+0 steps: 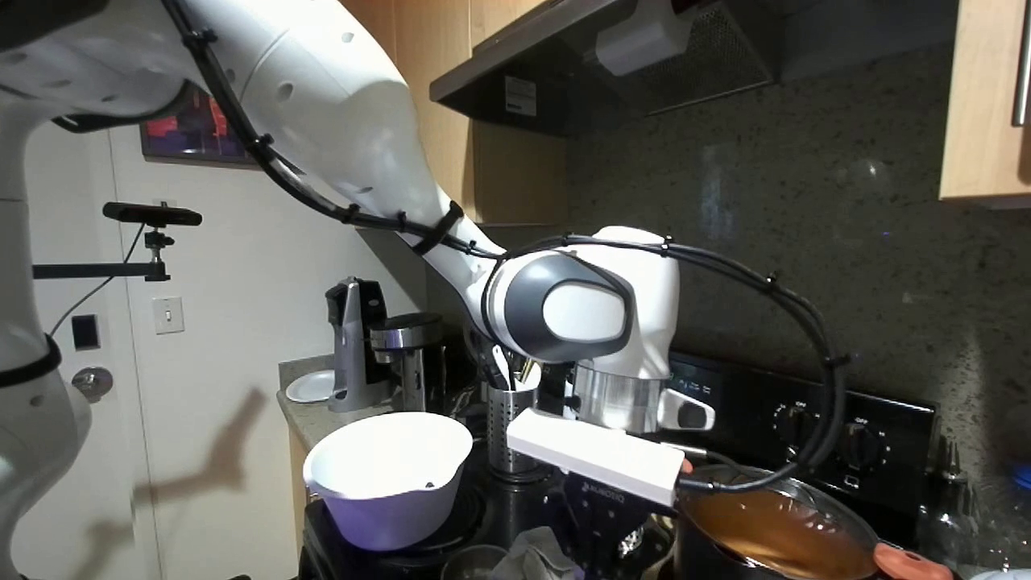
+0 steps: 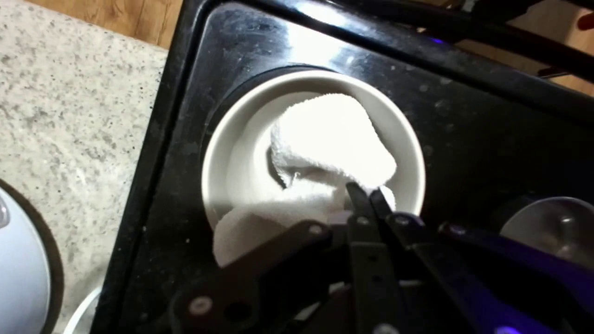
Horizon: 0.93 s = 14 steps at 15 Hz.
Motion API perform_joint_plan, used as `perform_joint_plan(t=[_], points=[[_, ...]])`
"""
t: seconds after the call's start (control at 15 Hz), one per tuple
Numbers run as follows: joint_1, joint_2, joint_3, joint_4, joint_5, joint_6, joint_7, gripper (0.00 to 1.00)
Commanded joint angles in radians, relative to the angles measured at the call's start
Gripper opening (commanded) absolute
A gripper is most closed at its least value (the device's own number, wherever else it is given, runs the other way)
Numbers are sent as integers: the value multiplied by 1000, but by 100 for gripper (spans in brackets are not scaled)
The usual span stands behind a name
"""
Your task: Use the white towel to wipe the white bowl on the right of the stove
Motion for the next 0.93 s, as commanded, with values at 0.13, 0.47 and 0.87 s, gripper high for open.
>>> perform_joint_plan(t=[0.13,0.47,0.87], points=[[68,-153,25,88,193,-221,-93,0],[150,-236,25,184,400,-401,-120,0],[220,-275,56,44,485,-262,-137,0]])
